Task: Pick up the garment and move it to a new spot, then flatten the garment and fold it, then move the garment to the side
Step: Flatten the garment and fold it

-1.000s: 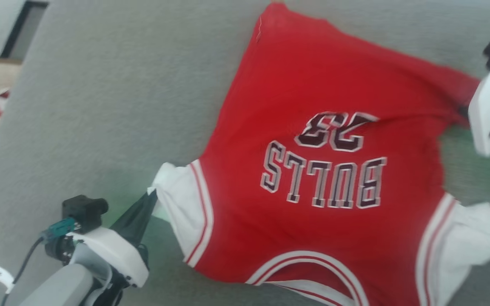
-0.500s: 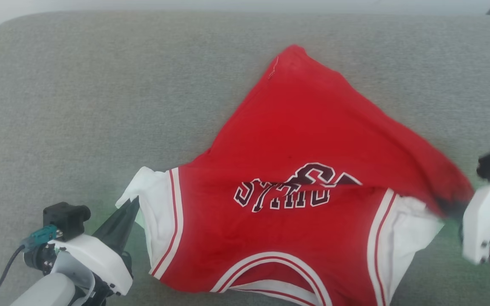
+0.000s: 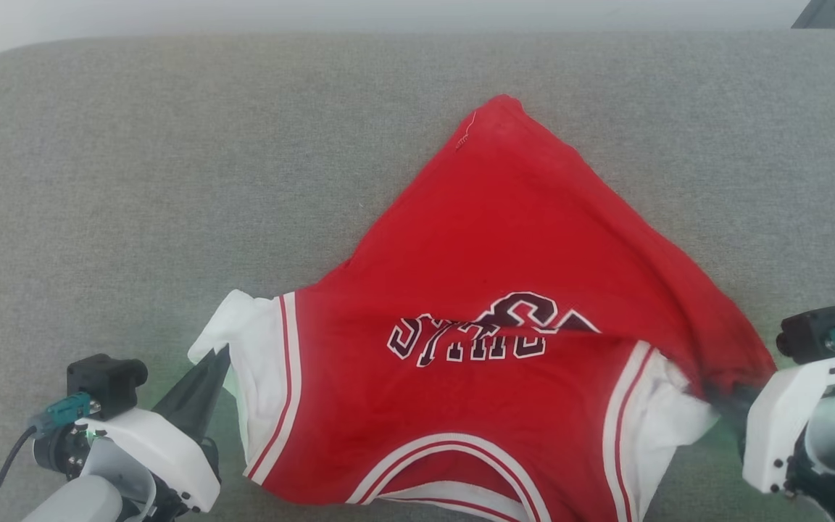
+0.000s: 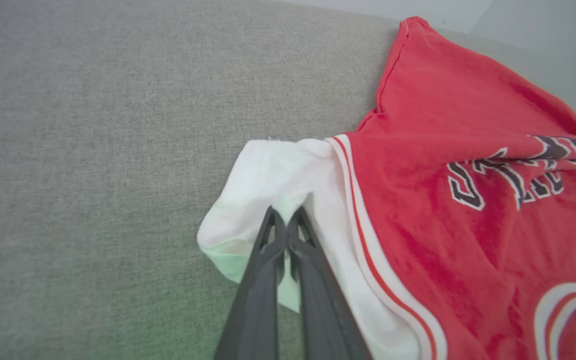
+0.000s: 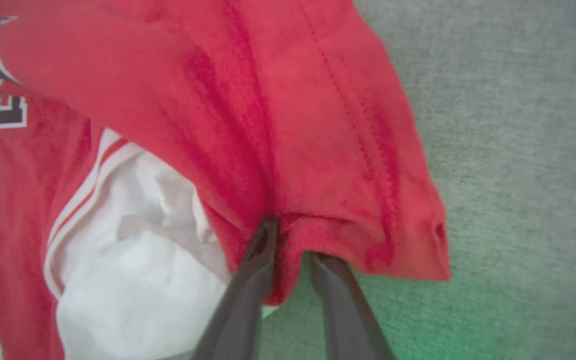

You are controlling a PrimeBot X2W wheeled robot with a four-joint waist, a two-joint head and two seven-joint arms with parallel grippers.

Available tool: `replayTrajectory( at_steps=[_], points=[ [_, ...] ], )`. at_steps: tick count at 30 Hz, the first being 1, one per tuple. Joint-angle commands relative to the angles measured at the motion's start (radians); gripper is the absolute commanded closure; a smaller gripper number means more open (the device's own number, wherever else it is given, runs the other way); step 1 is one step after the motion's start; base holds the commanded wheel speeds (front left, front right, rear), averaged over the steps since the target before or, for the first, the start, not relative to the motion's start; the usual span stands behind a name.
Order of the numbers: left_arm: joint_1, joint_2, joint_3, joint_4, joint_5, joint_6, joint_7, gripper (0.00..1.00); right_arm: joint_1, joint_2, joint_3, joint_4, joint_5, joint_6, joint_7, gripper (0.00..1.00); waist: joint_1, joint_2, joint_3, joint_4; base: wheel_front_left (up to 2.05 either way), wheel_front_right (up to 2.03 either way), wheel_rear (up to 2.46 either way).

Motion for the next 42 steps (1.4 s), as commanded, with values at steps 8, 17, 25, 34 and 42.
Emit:
replayTrajectory(
  at_steps=[8, 17, 25, 34, 42],
  points=[
    [0.026, 0.003, 0.002, -0.006, -0.010, 0.007, -0.004, 1.00, 0.083, -0.011, -0.081, -0.228, -0.038, -0.002, 0.092, 0.00, 0.0000, -0.0001, -0.019, 0.002, 0.00, 0.00, 0.00],
    [0.010, -0.015, -0.014, -0.014, 0.005, 0.006, 0.000, 1.00, -0.029, -0.034, -0.091, -0.450, -0.116, -0.002, 0.113, 0.00, 0.0000, -0.0001, -0.015, 0.039, 0.00, 0.00, 0.00],
    [-0.040, -0.055, -0.042, 0.002, 0.021, -0.018, 0.009, 1.00, -0.337, -0.063, 0.071, -0.230, -0.116, -0.002, 0.019, 0.00, 0.0000, -0.0001, 0.009, 0.117, 0.00, 0.00, 0.00],
    [-0.116, -0.124, -0.078, 0.050, 0.045, -0.059, 0.014, 1.00, -0.653, -0.086, 0.266, 0.145, -0.071, -0.002, -0.052, 0.00, 0.0000, -0.0001, 0.058, 0.229, 0.00, 0.00, 0.00],
    [-0.191, -0.207, -0.118, 0.126, 0.070, -0.115, 0.004, 1.00, -0.880, -0.093, 0.409, 0.504, -0.014, -0.002, -0.030, 0.00, 0.0000, -0.0001, 0.113, 0.338, 0.00, 0.00, 0.00]
  ],
)
